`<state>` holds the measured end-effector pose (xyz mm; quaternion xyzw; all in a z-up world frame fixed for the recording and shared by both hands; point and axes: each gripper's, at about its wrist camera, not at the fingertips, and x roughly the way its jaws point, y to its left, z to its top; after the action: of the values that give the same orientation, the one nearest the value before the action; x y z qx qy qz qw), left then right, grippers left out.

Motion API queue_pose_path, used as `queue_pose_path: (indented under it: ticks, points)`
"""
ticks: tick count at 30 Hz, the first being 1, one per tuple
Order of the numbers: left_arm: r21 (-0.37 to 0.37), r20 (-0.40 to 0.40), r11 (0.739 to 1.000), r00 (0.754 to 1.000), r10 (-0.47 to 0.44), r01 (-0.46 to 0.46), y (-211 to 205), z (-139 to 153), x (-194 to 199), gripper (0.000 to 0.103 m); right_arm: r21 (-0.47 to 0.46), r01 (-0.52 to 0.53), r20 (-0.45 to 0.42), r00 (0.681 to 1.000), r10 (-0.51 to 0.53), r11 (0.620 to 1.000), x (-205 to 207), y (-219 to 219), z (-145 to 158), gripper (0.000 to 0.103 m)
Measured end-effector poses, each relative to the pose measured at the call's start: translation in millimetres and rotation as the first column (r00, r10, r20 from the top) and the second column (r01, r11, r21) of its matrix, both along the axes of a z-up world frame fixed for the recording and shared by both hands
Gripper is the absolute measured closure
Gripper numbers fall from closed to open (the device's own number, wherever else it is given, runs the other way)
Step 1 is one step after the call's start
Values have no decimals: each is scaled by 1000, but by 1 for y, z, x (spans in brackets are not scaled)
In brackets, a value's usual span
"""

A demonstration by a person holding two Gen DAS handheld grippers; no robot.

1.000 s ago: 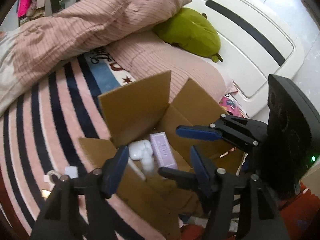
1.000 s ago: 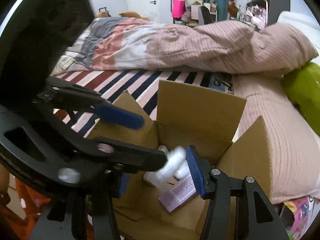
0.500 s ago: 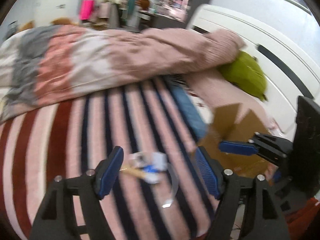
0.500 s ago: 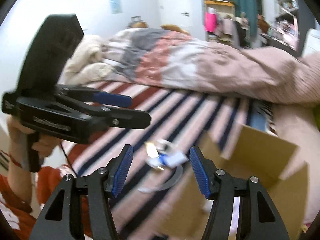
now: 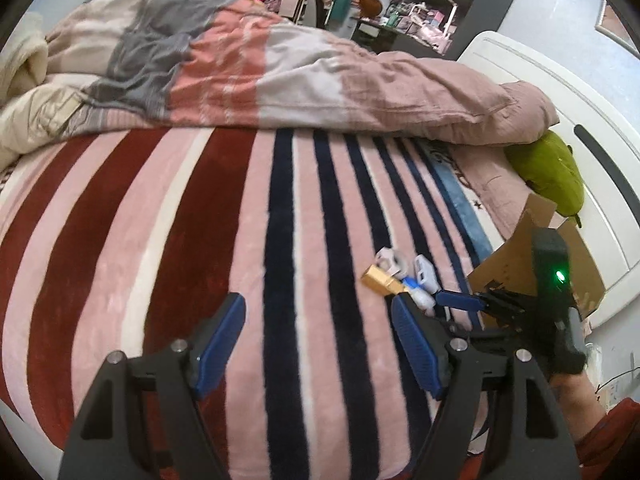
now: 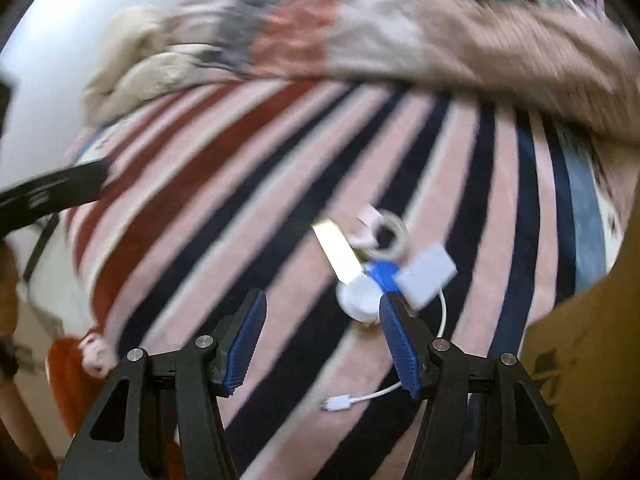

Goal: Organize rigid objects
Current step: 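Grasp the blue-lidded lens case with the right gripper, then carry the lens case into the cardboard box and open the right gripper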

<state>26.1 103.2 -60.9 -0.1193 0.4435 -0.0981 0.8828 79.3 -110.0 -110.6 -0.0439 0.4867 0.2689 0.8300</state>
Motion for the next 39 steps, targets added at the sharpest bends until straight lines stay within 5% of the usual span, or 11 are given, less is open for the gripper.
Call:
queue_pose_path:
  ticks: [5, 9, 11, 13, 24, 32, 39]
  points:
    - [4, -22, 1000, 1000, 16, -16, 8, -9, 0, 31, 109, 177, -133, 978, -162, 978, 25, -20, -29, 48]
    - [18, -35, 1000, 999, 26, -25, 12, -14, 1, 30, 172, 236, -151, 966, -211, 957, 33, -26, -34, 50]
    - [14, -39, 1000, 999, 27, -27, 13, -14, 1, 30, 146, 239, -132, 967, -220, 960, 35, -23, -36, 71]
    - [11, -41, 1000, 999, 24, -24, 12, -14, 2, 30, 150, 227, -121, 970, -210, 962, 34, -21, -36, 78]
    - [-13, 5, 998, 998, -61, 61, -19, 11, -1, 31, 146, 18, 105, 994, -34, 989, -1, -9, 13, 83]
    - [-143, 114, 945, 954, -278, 293, -87, 61, 7, 32, 132, -208, 303, 939, 161, 969, -46, -11, 86, 83]
    - [-160, 157, 880, 891, -425, 448, -164, 85, 25, 65, 102, -166, 423, 900, 108, 981, -61, -67, 122, 83]
